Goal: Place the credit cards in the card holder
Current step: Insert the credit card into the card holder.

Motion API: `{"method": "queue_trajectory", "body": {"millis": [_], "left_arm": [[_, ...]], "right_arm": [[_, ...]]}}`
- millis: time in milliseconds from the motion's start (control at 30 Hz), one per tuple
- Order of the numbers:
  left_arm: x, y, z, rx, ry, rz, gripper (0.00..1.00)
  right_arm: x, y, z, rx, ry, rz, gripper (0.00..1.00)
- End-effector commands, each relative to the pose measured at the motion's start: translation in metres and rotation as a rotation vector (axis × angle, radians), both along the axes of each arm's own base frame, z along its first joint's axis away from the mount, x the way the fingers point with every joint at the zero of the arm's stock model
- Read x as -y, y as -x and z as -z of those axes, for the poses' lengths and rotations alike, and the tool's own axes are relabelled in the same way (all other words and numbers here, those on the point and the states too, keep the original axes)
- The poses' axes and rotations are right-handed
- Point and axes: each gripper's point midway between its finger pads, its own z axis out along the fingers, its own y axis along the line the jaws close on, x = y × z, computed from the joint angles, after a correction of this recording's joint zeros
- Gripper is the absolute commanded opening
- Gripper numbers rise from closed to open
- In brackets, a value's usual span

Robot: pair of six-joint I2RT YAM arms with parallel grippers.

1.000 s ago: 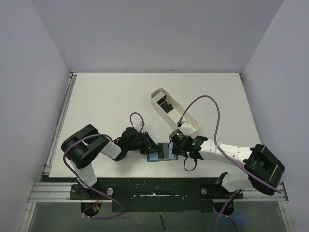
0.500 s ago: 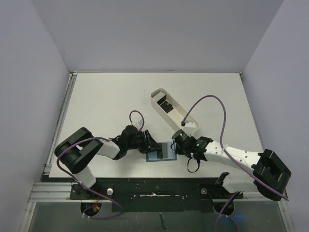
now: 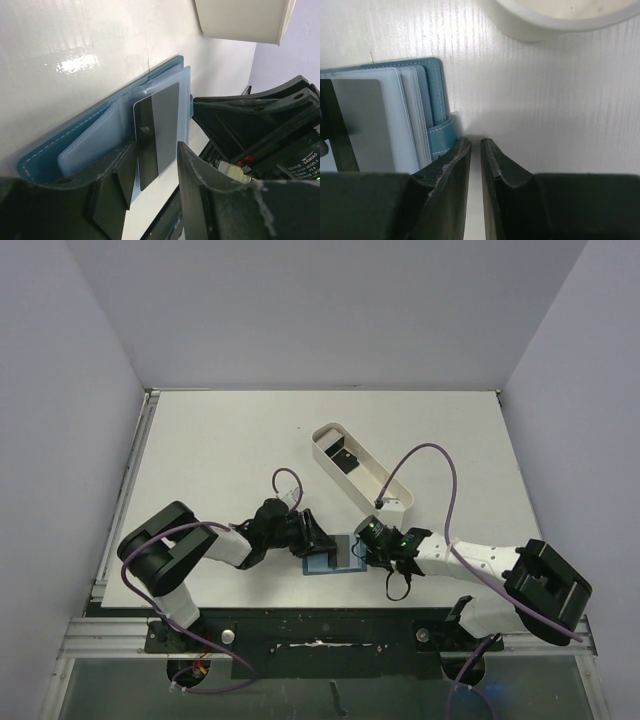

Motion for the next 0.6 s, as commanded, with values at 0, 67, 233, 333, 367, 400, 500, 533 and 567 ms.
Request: {"method": "queue_trajectory", "body": {"millis": [0,67,233,333,367,400,500,533,567], "left_arm": [[0.014,-0.003,-0.007,0.028,0.017,0.032,0.36],[0.017,-0.003,-0.008,0.030,0.020,0.035,0.36],[0.022,-0.005,-0.016,0.041,0.035,0.040,0.35],[0.026,-0.005,-0.021,0.047,0.044,0.044,0.35],[0.028,-0.003,-0.022,0.045,0.048,0.046,0.34],[0.030,-0.002,-0.024,0.043,0.055,0.048,0.34],[0.036,0.002,-0.024,0.035,0.062,0.053,0.34],[0.036,0.003,-0.024,0.034,0.059,0.053,0.34],[0.036,0.004,-0.023,0.029,0.056,0.052,0.33]], "right_arm": [[-0.013,-0.008,-0.001,0.043,-0.054,-0.004,0.17],[-0.018,-0.008,-0.002,0.047,-0.064,-0.016,0.17],[-0.026,-0.007,-0.004,0.051,-0.076,-0.034,0.16],[-0.029,-0.006,-0.006,0.054,-0.080,-0.039,0.16],[-0.030,-0.007,-0.007,0.056,-0.082,-0.041,0.16],[-0.030,-0.007,-0.007,0.059,-0.085,-0.041,0.16],[-0.032,-0.008,-0.008,0.067,-0.086,-0.044,0.15],[-0.032,-0.008,-0.008,0.069,-0.084,-0.043,0.15],[-0.031,-0.009,-0.009,0.072,-0.085,-0.040,0.15]]}}
